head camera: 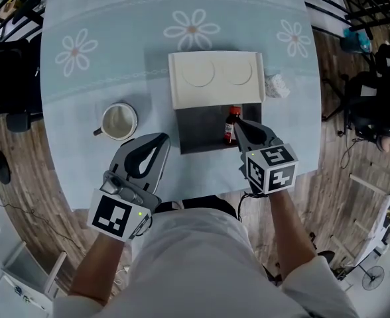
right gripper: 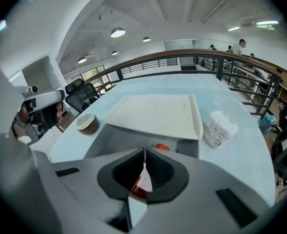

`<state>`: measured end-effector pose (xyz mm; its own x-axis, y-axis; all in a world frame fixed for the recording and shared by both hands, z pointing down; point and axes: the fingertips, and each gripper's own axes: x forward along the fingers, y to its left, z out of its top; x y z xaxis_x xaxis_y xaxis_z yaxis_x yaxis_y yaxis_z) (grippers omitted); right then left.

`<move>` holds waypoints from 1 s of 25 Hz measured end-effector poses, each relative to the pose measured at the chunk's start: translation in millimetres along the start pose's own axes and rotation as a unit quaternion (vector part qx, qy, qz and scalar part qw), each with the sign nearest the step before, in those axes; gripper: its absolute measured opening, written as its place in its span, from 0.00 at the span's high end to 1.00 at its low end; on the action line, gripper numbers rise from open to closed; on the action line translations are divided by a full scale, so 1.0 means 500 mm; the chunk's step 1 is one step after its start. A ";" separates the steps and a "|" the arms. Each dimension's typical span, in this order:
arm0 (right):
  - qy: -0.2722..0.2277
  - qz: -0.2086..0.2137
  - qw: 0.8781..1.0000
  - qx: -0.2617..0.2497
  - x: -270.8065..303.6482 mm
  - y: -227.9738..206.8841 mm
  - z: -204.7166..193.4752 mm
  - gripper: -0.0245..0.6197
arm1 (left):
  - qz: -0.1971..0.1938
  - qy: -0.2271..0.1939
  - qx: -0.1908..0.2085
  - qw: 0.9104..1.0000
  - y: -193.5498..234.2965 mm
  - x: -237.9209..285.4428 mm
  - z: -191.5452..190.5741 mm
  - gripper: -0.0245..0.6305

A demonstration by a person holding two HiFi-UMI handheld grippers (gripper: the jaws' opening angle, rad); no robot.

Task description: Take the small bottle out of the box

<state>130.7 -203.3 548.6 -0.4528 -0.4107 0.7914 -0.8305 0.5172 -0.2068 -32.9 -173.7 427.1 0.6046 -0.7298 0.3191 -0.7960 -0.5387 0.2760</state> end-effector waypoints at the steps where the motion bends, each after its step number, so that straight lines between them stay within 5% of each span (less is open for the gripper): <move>1: 0.003 -0.001 1.000 -0.003 0.001 0.001 -0.001 0.92 | 0.000 0.000 -0.001 1.000 0.000 -0.001 -0.001 0.93; 12: 0.028 -0.028 0.999 -0.017 0.016 -0.006 -0.017 0.92 | -0.005 -0.003 -0.012 1.000 0.000 -0.009 -0.005 0.93; 25: 0.061 -0.041 0.997 -0.015 0.041 -0.014 -0.039 0.65 | -0.003 -0.004 -0.005 1.000 0.016 -0.028 -0.008 0.93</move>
<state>133.5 -201.0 577.5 -0.3398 -0.3582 0.8696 -0.8522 0.5084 -0.1236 -47.7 -166.3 428.6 0.6094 -0.7296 0.3104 -0.7918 -0.5395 0.2863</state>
